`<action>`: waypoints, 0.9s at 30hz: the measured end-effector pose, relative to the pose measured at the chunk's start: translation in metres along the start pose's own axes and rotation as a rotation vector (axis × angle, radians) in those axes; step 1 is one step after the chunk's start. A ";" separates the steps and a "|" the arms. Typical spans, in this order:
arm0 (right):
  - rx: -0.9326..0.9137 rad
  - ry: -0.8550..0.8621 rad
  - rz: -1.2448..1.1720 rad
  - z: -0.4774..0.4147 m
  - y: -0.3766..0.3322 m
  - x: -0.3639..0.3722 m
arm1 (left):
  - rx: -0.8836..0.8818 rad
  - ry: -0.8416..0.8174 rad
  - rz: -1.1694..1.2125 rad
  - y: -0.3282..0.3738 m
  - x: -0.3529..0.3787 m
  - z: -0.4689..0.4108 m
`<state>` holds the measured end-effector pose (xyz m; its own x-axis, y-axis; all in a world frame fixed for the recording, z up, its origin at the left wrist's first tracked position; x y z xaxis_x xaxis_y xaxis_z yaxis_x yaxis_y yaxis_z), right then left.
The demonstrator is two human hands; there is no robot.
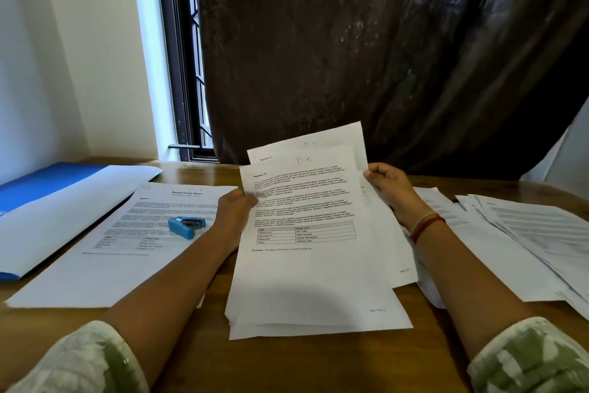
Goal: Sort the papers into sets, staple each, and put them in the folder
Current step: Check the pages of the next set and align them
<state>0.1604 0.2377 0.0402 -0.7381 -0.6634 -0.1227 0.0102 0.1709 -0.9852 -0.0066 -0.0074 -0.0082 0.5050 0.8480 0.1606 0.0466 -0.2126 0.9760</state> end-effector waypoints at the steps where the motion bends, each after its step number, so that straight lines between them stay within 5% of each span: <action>1: 0.003 -0.008 -0.008 0.001 0.002 0.002 | -0.002 0.008 -0.006 -0.001 -0.001 0.000; 8: 0.086 -0.029 -0.133 0.001 0.011 -0.002 | 0.016 0.049 0.022 -0.001 -0.003 -0.001; 15: 0.110 -0.310 -0.089 0.013 0.013 0.017 | 0.044 0.030 -0.013 0.003 -0.001 0.003; 18: 0.106 -0.274 -0.111 0.014 0.011 0.015 | 0.094 0.032 0.040 0.007 -0.001 0.003; 22: 0.072 0.022 -0.137 0.005 0.012 -0.002 | 0.226 0.009 0.009 0.017 0.004 0.005; 27: 0.053 -0.122 -0.042 0.006 0.026 0.007 | 0.336 -0.056 -0.002 0.019 0.005 0.004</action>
<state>0.1594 0.2335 0.0126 -0.6514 -0.7533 -0.0912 0.0189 0.1040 -0.9944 0.0001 -0.0086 0.0111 0.5509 0.8225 0.1414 0.3242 -0.3670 0.8719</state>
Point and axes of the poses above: each hand's wrist, its own z-axis away from the middle knuckle, its own x-axis out of the palm, y = z × x, the point moved 5 cm from there along -z, towards the middle knuckle, and after that the axes turned 8 degrees about x, right-handed, at the moved point
